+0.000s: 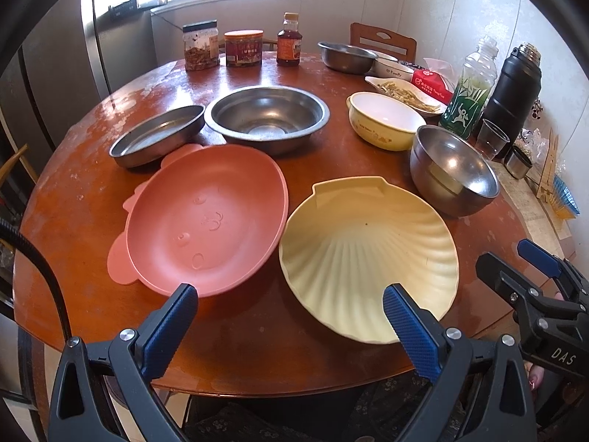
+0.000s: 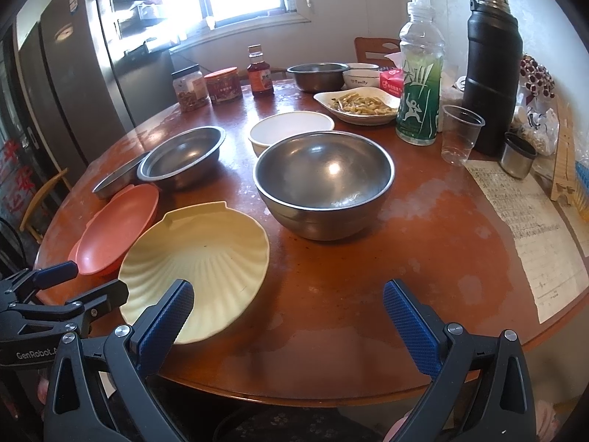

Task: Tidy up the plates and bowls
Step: 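Move both grippers toward the yellow shell-shaped plate, then grasp the yellow shell plate rim with the right gripper and lift it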

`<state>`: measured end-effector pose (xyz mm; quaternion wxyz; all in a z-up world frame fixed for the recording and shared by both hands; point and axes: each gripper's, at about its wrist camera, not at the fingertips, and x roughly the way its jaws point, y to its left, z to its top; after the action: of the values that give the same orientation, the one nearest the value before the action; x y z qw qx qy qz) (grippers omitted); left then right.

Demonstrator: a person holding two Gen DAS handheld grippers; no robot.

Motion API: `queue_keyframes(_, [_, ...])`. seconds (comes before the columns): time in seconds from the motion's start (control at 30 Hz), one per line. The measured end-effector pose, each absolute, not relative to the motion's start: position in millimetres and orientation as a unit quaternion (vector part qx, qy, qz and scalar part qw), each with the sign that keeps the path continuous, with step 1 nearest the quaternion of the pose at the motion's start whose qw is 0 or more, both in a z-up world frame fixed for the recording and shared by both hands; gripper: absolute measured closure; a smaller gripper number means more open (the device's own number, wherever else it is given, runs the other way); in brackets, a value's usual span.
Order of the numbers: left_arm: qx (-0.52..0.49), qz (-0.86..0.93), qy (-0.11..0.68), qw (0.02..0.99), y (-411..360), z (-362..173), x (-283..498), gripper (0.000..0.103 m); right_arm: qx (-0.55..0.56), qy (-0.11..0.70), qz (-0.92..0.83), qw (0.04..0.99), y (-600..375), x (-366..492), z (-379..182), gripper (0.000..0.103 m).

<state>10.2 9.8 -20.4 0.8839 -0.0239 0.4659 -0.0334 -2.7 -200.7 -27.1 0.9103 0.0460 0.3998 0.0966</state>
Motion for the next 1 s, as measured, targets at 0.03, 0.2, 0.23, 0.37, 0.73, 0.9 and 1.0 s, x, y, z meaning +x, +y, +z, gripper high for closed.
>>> queue_keyframes(0.03, [-0.028,-0.034,0.469,0.882,11,-22,11,0.002,0.046,0.401,0.097,0.910,-201,-2,-27,0.000])
queue_keyframes(0.2, [-0.031,-0.031,0.470,0.882,13,-23,10,0.002,0.046,0.402,0.097,0.909,-201,4,-28,0.000])
queue_keyframes(0.23, [-0.032,-0.031,0.469,0.882,13,-23,10,0.002,0.046,0.402,0.098,0.909,-200,4,-28,0.000])
queue_keyframes(0.37, [-0.032,-0.031,0.470,0.881,13,-22,12,0.002,0.042,0.400,0.101,0.910,-197,6,-26,0.000])
queue_keyframes(0.73, [-0.037,-0.031,0.480,0.876,13,-29,18,0.002,0.033,0.414,0.117,0.902,-195,20,-32,0.000])
queue_keyframes(0.9, [-0.051,-0.050,0.489,0.869,14,-29,14,0.011,0.029,0.424,0.133,0.895,-190,31,-37,0.004])
queue_keyframes(1.0, [-0.061,-0.053,0.493,0.866,15,-31,9,0.011,0.021,0.424,0.145,0.894,-185,35,-39,0.011])
